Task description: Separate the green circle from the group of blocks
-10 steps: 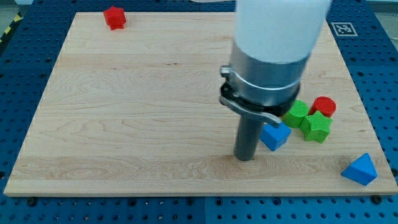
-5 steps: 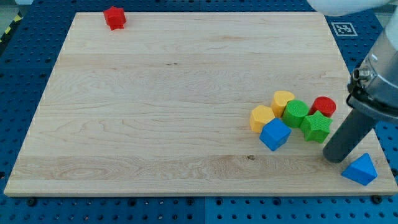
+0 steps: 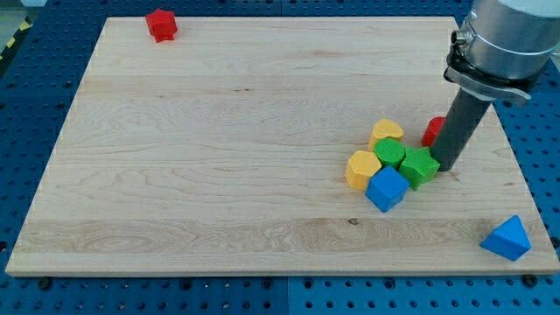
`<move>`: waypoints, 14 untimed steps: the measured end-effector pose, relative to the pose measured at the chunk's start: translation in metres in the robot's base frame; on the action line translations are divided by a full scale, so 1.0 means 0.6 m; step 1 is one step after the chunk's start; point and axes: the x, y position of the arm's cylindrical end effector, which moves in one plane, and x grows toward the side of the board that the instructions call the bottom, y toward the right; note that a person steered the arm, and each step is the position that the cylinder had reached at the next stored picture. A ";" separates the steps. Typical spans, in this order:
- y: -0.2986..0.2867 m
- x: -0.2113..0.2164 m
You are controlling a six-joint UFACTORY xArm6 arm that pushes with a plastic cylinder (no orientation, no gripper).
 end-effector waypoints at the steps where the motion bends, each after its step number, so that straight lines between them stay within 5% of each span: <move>1: -0.022 0.008; 4: -0.202 0.008; 6: -0.215 -0.014; 8: -0.239 -0.112; 14: -0.452 -0.131</move>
